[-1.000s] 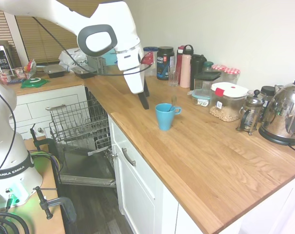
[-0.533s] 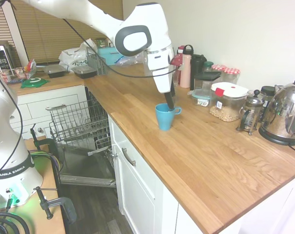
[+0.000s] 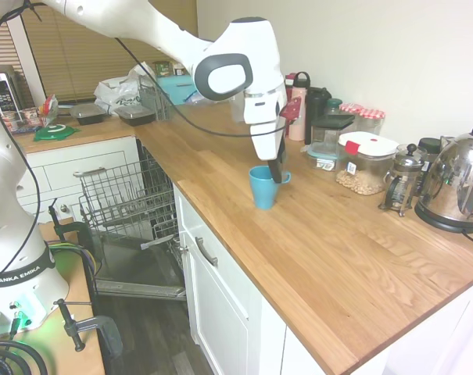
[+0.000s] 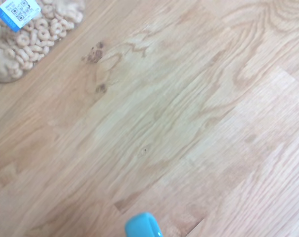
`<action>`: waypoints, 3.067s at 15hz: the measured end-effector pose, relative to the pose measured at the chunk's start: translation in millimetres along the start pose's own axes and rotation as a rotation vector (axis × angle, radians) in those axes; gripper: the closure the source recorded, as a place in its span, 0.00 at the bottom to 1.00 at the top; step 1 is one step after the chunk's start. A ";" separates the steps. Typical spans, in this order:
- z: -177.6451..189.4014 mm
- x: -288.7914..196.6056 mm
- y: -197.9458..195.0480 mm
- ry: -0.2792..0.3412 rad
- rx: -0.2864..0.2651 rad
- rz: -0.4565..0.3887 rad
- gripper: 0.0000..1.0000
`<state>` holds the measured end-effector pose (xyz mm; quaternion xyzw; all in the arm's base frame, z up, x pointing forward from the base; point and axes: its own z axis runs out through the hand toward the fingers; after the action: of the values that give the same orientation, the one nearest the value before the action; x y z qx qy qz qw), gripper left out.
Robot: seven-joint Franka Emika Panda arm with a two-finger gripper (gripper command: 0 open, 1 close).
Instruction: Put the fork in the dishwasher
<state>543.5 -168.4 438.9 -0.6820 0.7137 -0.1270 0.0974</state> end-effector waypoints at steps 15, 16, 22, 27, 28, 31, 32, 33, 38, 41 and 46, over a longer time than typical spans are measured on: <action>11.1 4.3 2.1 -0.012 -0.003 0.000 1.00; 9.2 4.0 1.8 -0.012 0.000 0.000 1.00; 6.3 -9.8 -2.6 -0.012 0.005 -0.023 1.00; -41.9 -7.4 9.8 0.003 0.072 -0.019 1.00; -63.7 -3.8 19.3 0.009 0.102 -0.020 1.00; -133.8 1.5 50.1 0.044 0.184 -0.044 1.00; -159.9 -3.5 60.4 0.065 0.214 -0.063 1.00; -184.1 -13.0 70.0 0.083 0.234 -0.088 1.00; -231.8 -175.5 137.5 0.167 0.164 -0.370 1.00; -199.4 -313.5 176.6 0.255 0.119 -0.544 1.00; -115.8 -456.8 224.5 0.349 0.011 -0.751 1.00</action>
<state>317.6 301.5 462.6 -0.8628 0.4202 -0.2712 -0.0745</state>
